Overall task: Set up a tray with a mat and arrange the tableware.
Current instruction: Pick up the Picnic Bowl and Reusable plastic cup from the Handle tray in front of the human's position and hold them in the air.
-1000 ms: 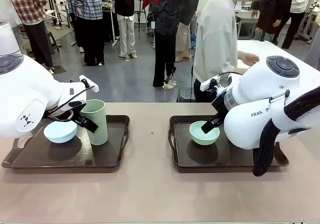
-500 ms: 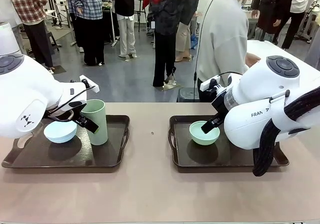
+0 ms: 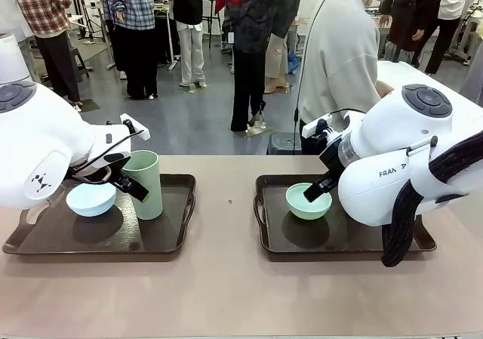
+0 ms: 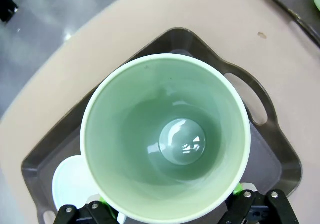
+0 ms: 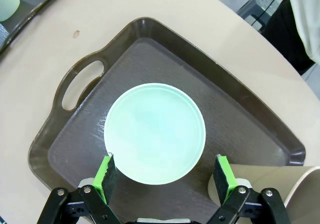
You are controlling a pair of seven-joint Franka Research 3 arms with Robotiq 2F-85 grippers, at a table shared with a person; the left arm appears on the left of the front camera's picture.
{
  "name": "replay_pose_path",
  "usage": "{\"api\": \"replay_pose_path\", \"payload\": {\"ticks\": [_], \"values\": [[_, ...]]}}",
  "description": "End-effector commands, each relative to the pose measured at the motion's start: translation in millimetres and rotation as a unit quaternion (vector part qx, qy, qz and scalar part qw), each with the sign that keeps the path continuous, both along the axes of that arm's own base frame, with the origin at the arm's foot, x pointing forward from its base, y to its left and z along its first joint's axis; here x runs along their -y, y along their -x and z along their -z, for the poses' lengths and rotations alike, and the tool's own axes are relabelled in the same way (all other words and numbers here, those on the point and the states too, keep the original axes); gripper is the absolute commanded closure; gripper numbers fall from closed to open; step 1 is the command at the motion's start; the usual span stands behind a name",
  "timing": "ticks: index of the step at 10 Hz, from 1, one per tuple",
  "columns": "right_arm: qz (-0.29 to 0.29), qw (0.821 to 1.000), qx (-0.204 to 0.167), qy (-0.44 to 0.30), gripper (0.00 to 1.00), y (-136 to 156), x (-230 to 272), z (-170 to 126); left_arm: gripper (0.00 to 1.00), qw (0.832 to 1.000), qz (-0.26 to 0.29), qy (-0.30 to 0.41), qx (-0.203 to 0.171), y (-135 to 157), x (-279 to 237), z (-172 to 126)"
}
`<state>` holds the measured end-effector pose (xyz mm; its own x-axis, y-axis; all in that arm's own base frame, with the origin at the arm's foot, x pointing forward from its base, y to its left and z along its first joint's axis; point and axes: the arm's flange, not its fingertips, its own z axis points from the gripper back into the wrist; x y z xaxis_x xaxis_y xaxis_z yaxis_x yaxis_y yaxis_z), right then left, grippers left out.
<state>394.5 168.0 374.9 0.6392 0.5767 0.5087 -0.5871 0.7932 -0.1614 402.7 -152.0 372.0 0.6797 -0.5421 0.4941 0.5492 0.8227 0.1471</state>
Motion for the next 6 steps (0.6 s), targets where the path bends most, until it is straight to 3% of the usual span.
{"api": "replay_pose_path", "payload": {"ticks": [1,2,3,4,5,6], "values": [[0.001,1.000,0.000,-0.001,0.00,-0.1,0.2,0.1,0.00,1.000,-0.002,0.001,0.000,-0.4,-1.3,0.0],[0.001,1.000,0.000,-0.001,0.00,-0.1,0.2,0.1,0.00,1.000,0.000,0.000,0.000,0.0,0.0,0.0],[0.000,1.000,0.000,0.000,0.00,0.0,0.0,0.0,0.00,0.999,0.044,-0.002,0.016,28.2,-7.8,-17.2],[0.011,1.000,-0.004,-0.005,0.00,20.6,-7.5,-20.8,0.00,0.998,0.049,-0.033,0.033,61.4,-13.3,-39.4],[0.035,0.999,-0.007,0.004,0.00,39.8,-10.2,-40.4,0.00,0.997,0.039,-0.058,0.034,76.2,-20.9,-52.3],[0.050,0.999,-0.009,0.015,0.00,53.2,-6.6,-54.9,0.00,0.997,0.019,-0.072,0.014,99.2,-34.0,-66.8]]}}
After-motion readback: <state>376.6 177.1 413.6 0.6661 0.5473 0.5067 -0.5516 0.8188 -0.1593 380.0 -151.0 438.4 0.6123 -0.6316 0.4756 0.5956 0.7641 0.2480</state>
